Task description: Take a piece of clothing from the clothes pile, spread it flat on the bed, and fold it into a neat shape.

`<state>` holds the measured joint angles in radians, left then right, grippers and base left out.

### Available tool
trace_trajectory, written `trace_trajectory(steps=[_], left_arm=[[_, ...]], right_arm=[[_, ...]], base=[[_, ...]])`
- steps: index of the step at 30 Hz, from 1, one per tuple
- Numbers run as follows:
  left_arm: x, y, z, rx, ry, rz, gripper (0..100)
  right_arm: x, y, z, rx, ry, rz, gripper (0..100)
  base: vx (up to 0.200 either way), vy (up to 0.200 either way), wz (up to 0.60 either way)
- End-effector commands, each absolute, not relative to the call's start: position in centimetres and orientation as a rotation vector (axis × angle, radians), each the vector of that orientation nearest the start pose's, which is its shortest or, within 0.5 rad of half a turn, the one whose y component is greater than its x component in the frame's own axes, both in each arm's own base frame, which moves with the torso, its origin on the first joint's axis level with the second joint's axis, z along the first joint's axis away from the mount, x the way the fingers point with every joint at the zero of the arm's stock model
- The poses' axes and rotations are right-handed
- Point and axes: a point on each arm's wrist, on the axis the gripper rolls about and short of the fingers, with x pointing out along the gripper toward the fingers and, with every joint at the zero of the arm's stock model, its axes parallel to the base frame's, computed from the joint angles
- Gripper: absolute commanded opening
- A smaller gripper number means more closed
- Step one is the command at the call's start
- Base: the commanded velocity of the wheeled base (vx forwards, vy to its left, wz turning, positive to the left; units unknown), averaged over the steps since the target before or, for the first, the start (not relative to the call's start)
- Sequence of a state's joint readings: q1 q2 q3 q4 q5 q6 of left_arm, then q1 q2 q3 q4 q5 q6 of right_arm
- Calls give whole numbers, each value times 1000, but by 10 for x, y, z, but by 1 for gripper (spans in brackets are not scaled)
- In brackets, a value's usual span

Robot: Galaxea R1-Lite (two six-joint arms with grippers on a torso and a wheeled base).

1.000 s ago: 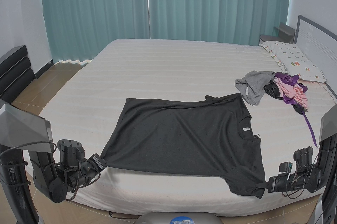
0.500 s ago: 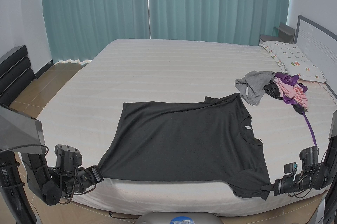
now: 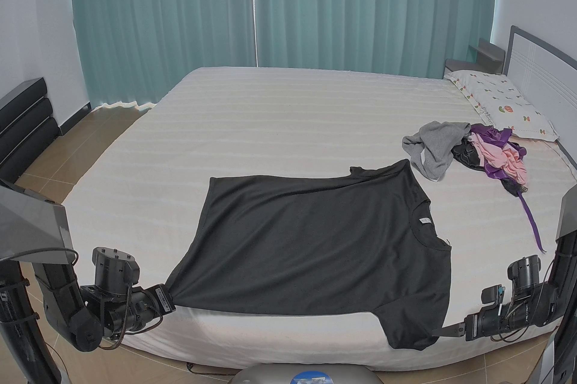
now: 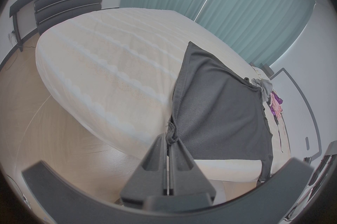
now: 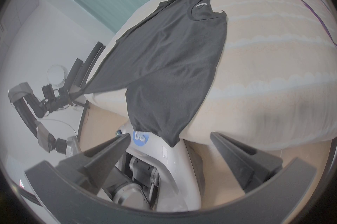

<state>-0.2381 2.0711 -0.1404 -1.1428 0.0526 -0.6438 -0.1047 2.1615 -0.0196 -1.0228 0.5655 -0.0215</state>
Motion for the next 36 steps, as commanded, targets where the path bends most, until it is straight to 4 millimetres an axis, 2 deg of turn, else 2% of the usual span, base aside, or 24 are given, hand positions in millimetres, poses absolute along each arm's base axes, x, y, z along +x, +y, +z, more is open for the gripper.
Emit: trace_trajectory(steps=[1,9,15,29,30,36], left_arm=[[219,-52,-1,-494,807,80,0],[220,-52,1,-497,798,79,0],[221,-52,2,-498,794,77,0],[221,-52,0,-497,799,79,0],[221,-52,0,-496,801,80,0],[221,-52,0,-496,801,80,0]], right_arm=[[190,-9,-28,382,1027,399,100],[218,-14,-24,536,912,284,100],[233,-17,-34,558,906,197,100],[262,-20,-47,571,870,145,100],[262,-20,-49,573,876,143,0],[267,-22,-44,584,843,140,0]], base=[[0,0,0],[0,0,0],[0,0,0],[0,0,0],[0,0,0],[0,0,0]])
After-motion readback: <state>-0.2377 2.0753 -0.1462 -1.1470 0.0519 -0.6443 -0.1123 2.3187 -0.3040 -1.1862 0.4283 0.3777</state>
